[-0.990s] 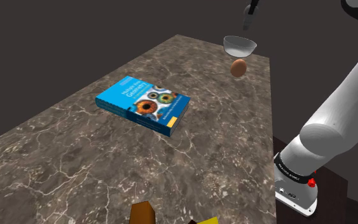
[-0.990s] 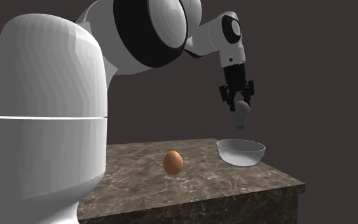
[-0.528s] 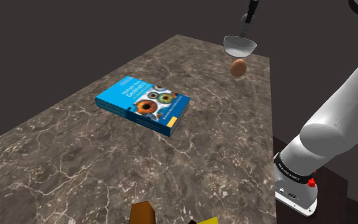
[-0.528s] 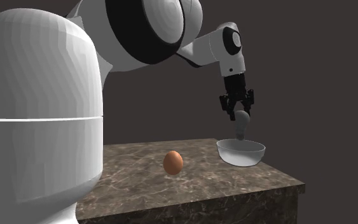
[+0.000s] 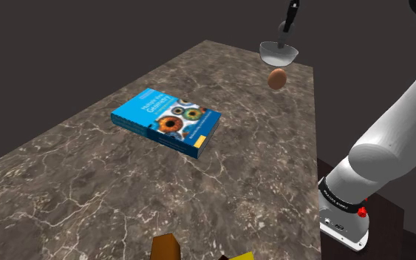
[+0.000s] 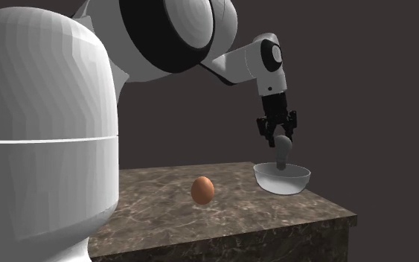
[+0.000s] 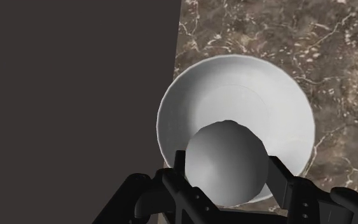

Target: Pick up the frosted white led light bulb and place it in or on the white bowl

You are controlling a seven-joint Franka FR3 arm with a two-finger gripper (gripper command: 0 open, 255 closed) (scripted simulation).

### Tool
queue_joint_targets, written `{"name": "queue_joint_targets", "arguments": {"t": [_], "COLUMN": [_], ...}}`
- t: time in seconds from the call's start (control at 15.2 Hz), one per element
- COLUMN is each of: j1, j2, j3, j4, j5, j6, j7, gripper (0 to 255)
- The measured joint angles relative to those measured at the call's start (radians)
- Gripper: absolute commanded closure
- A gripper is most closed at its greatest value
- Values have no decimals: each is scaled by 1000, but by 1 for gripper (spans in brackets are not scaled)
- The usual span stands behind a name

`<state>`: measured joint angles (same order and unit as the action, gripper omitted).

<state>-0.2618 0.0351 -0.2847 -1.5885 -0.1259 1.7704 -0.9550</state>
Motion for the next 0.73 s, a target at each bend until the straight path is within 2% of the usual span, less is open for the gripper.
{"name": "queue_joint_targets", "arguments": {"t": [0.07,0.13,0.53,0.73], "j1": [0,0,0,2], "j2": [0,0,0,8], "j3": [0,0,0,2], "j4": [0,-1,-1,76], "j5": [0,0,0,3], "j6": [0,0,1,-67], "j7": [0,0,0,-5], "gripper": [255,0,0,0]}}
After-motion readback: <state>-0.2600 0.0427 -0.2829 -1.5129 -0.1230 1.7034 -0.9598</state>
